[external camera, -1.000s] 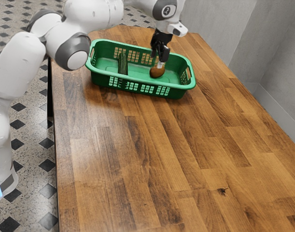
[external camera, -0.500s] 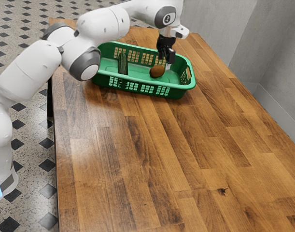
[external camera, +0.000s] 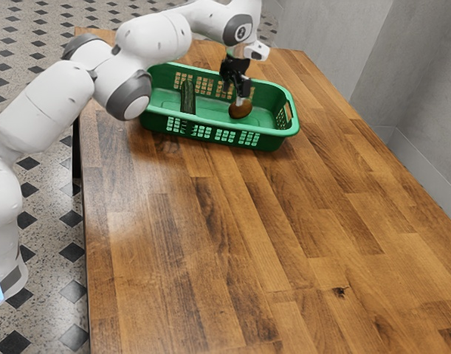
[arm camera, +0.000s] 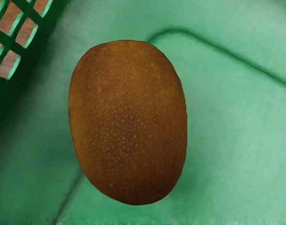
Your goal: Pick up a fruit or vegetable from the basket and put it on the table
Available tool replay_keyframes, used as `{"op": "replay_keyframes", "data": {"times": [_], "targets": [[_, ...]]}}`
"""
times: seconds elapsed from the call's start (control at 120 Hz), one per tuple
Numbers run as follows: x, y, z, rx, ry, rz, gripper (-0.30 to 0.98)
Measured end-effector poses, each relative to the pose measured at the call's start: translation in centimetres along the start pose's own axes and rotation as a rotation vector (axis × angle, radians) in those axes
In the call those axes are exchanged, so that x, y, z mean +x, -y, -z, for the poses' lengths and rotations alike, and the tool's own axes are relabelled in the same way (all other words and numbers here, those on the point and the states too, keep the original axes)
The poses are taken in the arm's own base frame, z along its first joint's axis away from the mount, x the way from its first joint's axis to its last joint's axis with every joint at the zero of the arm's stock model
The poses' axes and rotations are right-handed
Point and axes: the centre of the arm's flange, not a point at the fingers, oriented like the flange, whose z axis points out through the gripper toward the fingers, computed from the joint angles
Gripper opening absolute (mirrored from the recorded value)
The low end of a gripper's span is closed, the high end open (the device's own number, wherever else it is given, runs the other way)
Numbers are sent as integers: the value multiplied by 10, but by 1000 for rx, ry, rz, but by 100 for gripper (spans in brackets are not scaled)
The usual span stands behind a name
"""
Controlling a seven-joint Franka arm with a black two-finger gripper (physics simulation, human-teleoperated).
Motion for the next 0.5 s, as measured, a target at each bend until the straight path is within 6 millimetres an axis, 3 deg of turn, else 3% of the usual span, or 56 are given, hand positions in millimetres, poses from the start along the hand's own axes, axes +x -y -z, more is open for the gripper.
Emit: {"op": "replay_keyframes", "data": {"times": [0.167, 0.5], "targets": [[-2, 18, -5, 12, -19, 30, 69], [17, 19, -26, 30, -113, 47, 69]]}}
